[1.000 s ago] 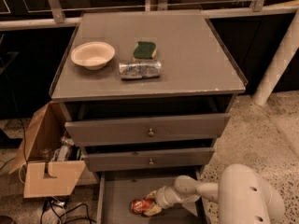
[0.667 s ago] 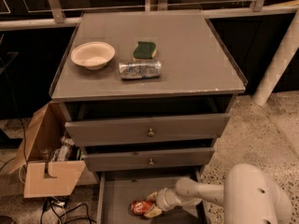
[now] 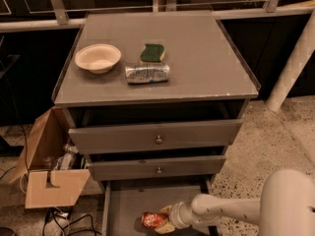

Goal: Pick coke can from bottom drawer and place on counter

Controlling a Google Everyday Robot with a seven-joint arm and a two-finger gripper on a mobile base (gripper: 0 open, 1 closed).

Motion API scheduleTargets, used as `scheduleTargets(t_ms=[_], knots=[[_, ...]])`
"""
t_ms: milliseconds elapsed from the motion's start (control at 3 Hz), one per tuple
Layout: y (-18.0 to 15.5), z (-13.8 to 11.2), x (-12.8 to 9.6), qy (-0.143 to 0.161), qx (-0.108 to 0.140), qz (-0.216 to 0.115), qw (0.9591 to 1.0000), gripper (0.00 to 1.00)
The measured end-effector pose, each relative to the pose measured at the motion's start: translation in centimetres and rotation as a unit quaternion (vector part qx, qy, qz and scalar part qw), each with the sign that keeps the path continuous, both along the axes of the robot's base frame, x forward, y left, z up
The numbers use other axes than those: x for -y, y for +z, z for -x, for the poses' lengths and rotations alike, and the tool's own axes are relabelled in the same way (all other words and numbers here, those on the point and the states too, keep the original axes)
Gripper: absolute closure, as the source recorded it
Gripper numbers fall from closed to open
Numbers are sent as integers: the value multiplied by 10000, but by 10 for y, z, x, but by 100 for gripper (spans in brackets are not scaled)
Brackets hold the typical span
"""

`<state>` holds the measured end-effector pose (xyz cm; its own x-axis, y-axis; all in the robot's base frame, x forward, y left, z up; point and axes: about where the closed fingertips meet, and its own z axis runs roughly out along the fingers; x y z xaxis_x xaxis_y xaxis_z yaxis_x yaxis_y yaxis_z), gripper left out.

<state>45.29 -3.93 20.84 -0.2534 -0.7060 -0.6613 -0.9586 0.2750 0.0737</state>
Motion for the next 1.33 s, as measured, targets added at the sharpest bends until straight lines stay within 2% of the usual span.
scheduleTargets(t_ms=[333, 667, 1000, 1333], knots=[[26, 19, 11, -284, 199, -11, 9994, 100], [24, 25, 10, -269, 163, -13, 9995, 100], [43, 19, 20, -402, 114, -11, 9991, 100], [97, 10, 52, -681, 259, 120, 9973, 100]])
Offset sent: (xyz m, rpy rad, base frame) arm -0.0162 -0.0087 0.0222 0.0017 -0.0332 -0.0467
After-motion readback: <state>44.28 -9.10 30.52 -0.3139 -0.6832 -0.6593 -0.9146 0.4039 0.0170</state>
